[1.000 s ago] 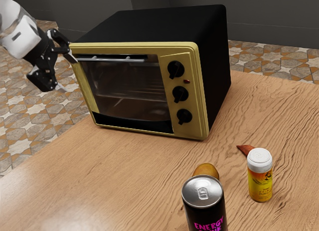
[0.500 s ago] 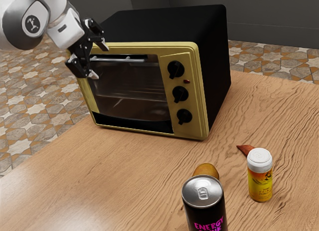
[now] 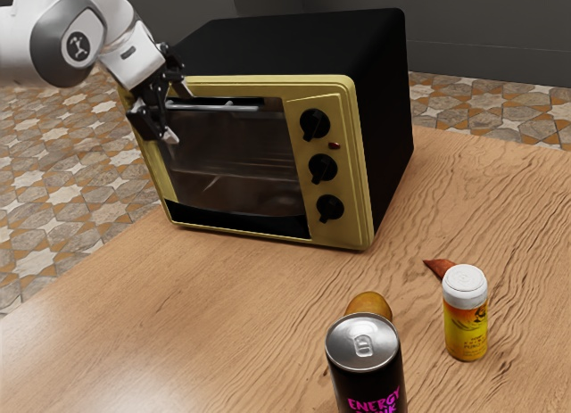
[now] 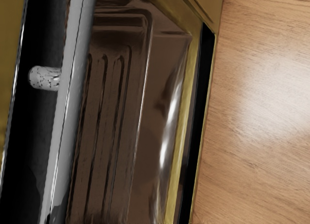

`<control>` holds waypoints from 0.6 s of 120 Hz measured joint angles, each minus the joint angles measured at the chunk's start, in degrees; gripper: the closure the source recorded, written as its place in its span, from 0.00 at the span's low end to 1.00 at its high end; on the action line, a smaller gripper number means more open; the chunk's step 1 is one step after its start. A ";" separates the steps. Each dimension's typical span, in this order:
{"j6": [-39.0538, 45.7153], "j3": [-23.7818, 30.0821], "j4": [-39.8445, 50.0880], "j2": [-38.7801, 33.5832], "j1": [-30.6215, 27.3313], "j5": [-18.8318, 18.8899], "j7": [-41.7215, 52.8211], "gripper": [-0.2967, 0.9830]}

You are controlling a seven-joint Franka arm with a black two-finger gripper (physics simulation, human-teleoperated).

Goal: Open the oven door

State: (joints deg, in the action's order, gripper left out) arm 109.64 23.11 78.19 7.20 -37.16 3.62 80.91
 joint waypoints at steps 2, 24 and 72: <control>-0.02 0.00 -0.08 0.15 0.04 0.06 -0.16 0.23; -0.20 0.35 -1.45 2.18 0.01 0.82 -1.70 0.23; -0.11 0.54 0.72 1.55 -0.08 1.30 -3.73 0.23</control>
State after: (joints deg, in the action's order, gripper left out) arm 109.54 23.65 78.91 8.74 -37.24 4.92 77.18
